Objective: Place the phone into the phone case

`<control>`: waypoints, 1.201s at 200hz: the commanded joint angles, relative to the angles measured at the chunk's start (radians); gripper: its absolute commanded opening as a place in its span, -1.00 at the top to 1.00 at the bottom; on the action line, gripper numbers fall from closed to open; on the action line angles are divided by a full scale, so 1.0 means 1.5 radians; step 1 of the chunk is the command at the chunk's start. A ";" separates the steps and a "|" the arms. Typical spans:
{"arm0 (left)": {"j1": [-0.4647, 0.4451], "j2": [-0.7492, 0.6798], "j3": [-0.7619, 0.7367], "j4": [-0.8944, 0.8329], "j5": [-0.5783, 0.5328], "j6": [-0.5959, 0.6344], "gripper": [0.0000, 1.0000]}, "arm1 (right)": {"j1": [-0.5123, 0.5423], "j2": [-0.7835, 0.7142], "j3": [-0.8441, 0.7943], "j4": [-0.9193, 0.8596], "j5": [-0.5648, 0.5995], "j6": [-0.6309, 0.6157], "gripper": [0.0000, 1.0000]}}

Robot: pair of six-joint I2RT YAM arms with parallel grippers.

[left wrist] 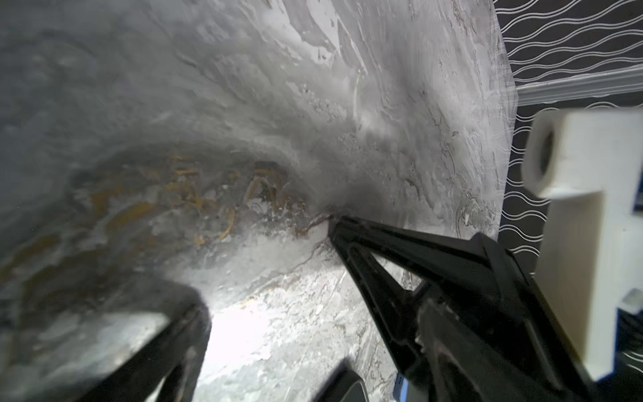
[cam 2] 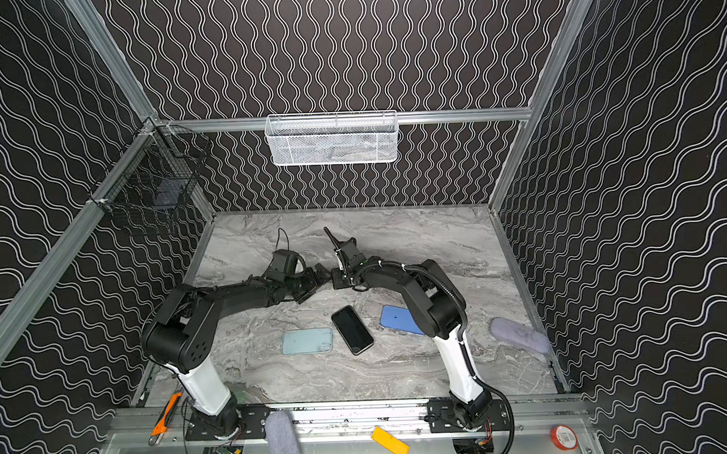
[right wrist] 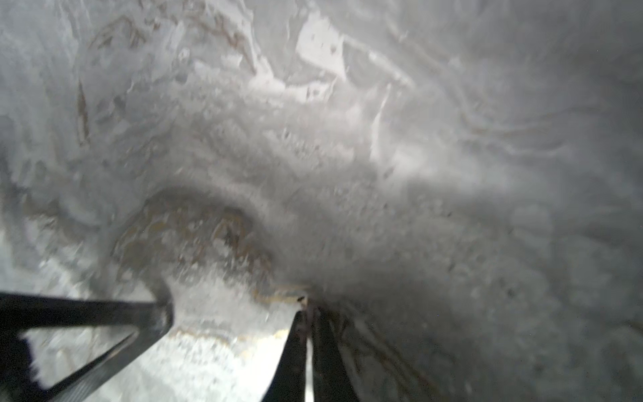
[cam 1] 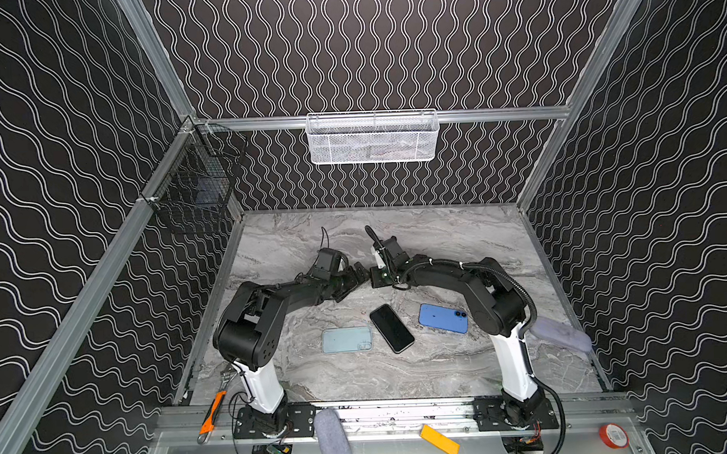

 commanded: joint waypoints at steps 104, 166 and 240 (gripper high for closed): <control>0.002 -0.109 0.156 -0.322 0.078 0.150 -0.97 | -0.045 -0.357 -0.206 -0.344 -0.088 -0.022 0.08; 0.002 -0.147 0.116 -0.347 0.159 0.224 -0.97 | 0.028 -0.408 -0.291 -0.376 -0.080 -0.012 -0.05; 0.002 -0.150 0.100 -0.338 0.129 0.236 -0.97 | 0.087 -0.312 -0.279 -0.347 -0.025 0.002 -0.03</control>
